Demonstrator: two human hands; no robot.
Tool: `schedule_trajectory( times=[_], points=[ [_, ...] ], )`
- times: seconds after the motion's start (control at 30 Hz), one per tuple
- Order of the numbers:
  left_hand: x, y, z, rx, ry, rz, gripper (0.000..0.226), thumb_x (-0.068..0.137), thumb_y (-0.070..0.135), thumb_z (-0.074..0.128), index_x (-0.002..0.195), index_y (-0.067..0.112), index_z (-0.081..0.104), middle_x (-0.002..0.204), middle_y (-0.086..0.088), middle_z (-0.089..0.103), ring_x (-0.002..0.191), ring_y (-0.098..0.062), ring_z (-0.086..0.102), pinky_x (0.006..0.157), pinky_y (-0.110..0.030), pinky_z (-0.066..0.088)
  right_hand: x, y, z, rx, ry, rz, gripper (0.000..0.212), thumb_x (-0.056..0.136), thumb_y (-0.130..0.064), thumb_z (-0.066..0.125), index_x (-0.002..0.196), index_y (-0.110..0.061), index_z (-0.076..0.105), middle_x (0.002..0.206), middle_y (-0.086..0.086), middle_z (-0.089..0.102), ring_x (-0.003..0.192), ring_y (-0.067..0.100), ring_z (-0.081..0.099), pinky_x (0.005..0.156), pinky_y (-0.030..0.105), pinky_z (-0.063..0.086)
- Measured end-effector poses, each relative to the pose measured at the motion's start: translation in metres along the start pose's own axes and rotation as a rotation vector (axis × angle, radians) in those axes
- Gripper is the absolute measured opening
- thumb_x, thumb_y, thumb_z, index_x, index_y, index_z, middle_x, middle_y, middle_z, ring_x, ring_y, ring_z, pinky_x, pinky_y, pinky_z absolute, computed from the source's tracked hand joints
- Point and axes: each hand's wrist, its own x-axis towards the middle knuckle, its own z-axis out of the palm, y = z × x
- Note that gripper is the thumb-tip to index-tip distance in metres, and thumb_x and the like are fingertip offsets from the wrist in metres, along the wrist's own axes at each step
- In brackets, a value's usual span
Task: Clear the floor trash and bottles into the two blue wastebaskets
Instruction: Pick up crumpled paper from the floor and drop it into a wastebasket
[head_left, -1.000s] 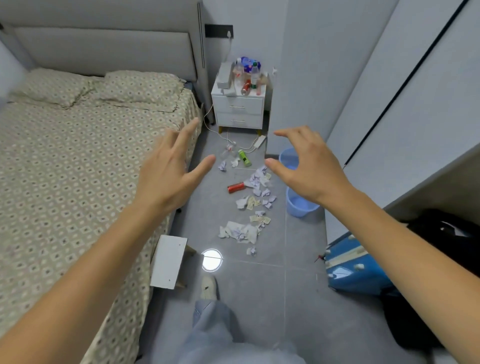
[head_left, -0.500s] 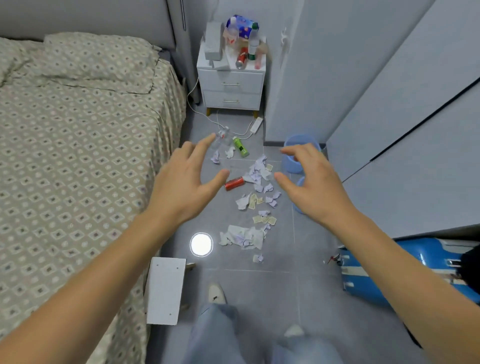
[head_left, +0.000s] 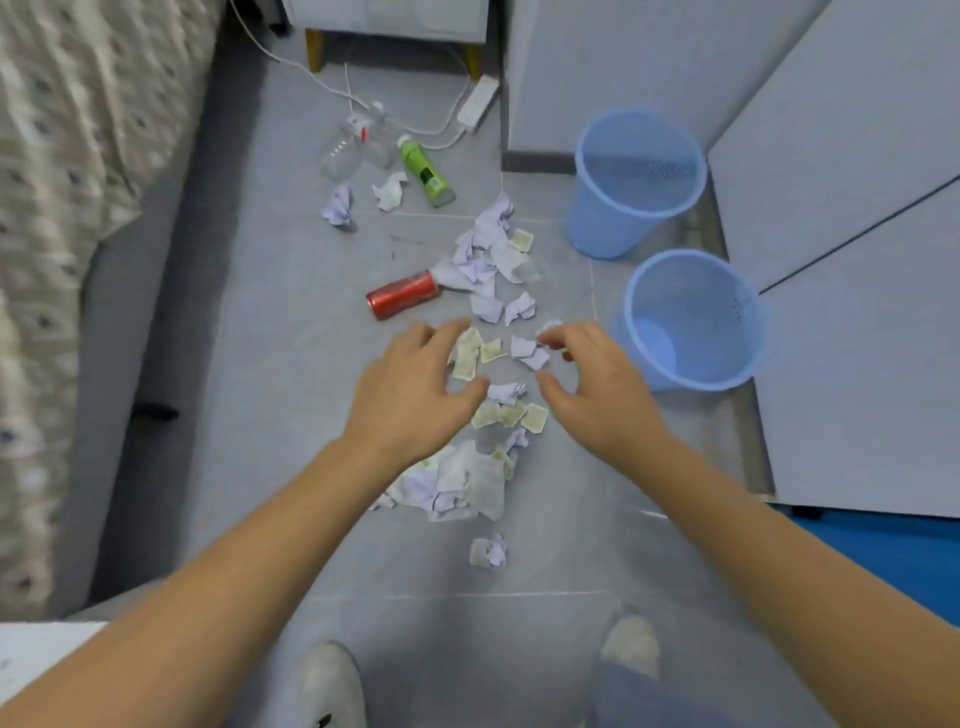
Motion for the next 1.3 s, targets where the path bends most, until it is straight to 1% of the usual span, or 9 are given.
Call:
schedule_trajectory(
  times=[0.27, 0.57, 0.7, 0.87, 0.93, 1.0, 1.1, 1.2, 1.3],
  points=[
    [0.112, -0.093, 0.286, -0.058, -0.258, -0.153, 0.047, 0.093, 0.036, 0.057, 0.139, 0.031, 0.052, 0.130, -0.008, 0.055, 0.123, -0.032, 0.055, 0.091, -0.042, 0.050, 0.047, 0.212, 0.234, -0.133, -0.223, 0.368, 0.042, 0.085, -0.018, 0.063, 0.127, -0.020, 0.058, 0.127, 0.009, 0.049, 0.117, 0.037, 0.051, 0.090, 0.042, 0.049],
    [0.135, -0.137, 0.374, 0.041, -0.094, -0.126, 0.032, 0.088, 0.029, 0.069, 0.115, 0.019, 0.054, 0.118, -0.001, 0.051, 0.114, -0.024, 0.048, 0.077, -0.038, 0.051, 0.066, 0.262, 0.298, -0.243, -0.032, 0.252, 0.034, 0.088, -0.032, 0.065, 0.117, -0.020, 0.052, 0.114, 0.004, 0.049, 0.105, 0.028, 0.047, 0.073, 0.038, 0.046],
    [0.136, -0.142, 0.358, -0.001, -0.146, -0.195, 0.016, 0.090, 0.033, 0.067, 0.093, 0.022, 0.056, 0.096, 0.003, 0.059, 0.095, -0.023, 0.061, 0.068, -0.035, 0.045, 0.076, 0.259, 0.278, -0.310, -0.211, 0.255, 0.013, 0.093, -0.020, 0.056, 0.105, -0.018, 0.052, 0.107, 0.009, 0.062, 0.099, 0.035, 0.063, 0.070, 0.033, 0.037],
    [0.149, -0.083, 0.308, -0.352, 0.186, -0.038, 0.029, 0.080, 0.010, 0.070, 0.075, 0.020, 0.043, 0.067, 0.001, 0.050, 0.064, -0.017, 0.049, 0.056, -0.036, 0.039, 0.072, 0.219, 0.173, -0.457, -0.371, -0.006, 0.019, 0.097, -0.021, 0.051, 0.114, -0.014, 0.052, 0.109, 0.019, 0.062, 0.097, 0.040, 0.061, 0.071, 0.036, 0.034],
    [0.154, -0.031, 0.281, -0.504, 0.279, 0.134, 0.032, 0.078, -0.001, 0.069, 0.078, 0.016, 0.041, 0.071, 0.001, 0.046, 0.067, -0.016, 0.045, 0.060, -0.026, 0.036, 0.054, 0.205, 0.119, -0.376, -0.262, -0.054, 0.009, 0.097, -0.029, 0.053, 0.099, -0.021, 0.049, 0.090, 0.015, 0.060, 0.086, 0.039, 0.058, 0.066, 0.036, 0.036],
    [0.160, 0.025, 0.256, -0.574, 0.339, 0.315, 0.031, 0.076, -0.005, 0.068, 0.079, 0.013, 0.042, 0.073, 0.002, 0.044, 0.068, -0.015, 0.043, 0.060, -0.021, 0.033, 0.039, 0.198, 0.062, -0.281, -0.063, -0.011, 0.023, 0.094, -0.031, 0.057, 0.081, -0.022, 0.040, 0.072, 0.004, 0.054, 0.073, 0.033, 0.055, 0.059, 0.041, 0.040],
    [0.180, 0.096, 0.235, -0.603, 0.343, 0.506, 0.026, 0.075, -0.002, 0.066, 0.081, 0.013, 0.046, 0.077, 0.005, 0.047, 0.070, -0.014, 0.043, 0.063, -0.025, 0.036, 0.041, 0.219, -0.004, -0.154, 0.255, 0.163, 0.029, 0.091, -0.027, 0.061, 0.071, -0.019, 0.042, 0.065, 0.000, 0.054, 0.068, 0.028, 0.054, 0.060, 0.042, 0.042],
    [0.207, 0.140, 0.236, -0.534, 0.202, 0.534, 0.023, 0.079, 0.010, 0.072, 0.093, 0.018, 0.056, 0.094, 0.002, 0.056, 0.076, -0.014, 0.052, 0.073, -0.035, 0.048, 0.060, 0.258, -0.036, -0.162, 0.427, 0.320, 0.021, 0.086, -0.033, 0.065, 0.079, -0.016, 0.056, 0.075, 0.004, 0.063, 0.081, 0.033, 0.063, 0.066, 0.040, 0.047],
    [0.215, 0.153, 0.238, -0.414, 0.048, 0.501, 0.062, 0.079, 0.030, 0.081, 0.133, 0.024, 0.053, 0.123, -0.005, 0.054, 0.102, -0.022, 0.063, 0.088, -0.040, 0.053, 0.065, 0.285, -0.040, -0.187, 0.303, 0.473, 0.055, 0.081, -0.061, 0.068, 0.116, -0.020, 0.058, 0.101, 0.005, 0.067, 0.096, 0.030, 0.064, 0.074, 0.037, 0.048]
  ],
)
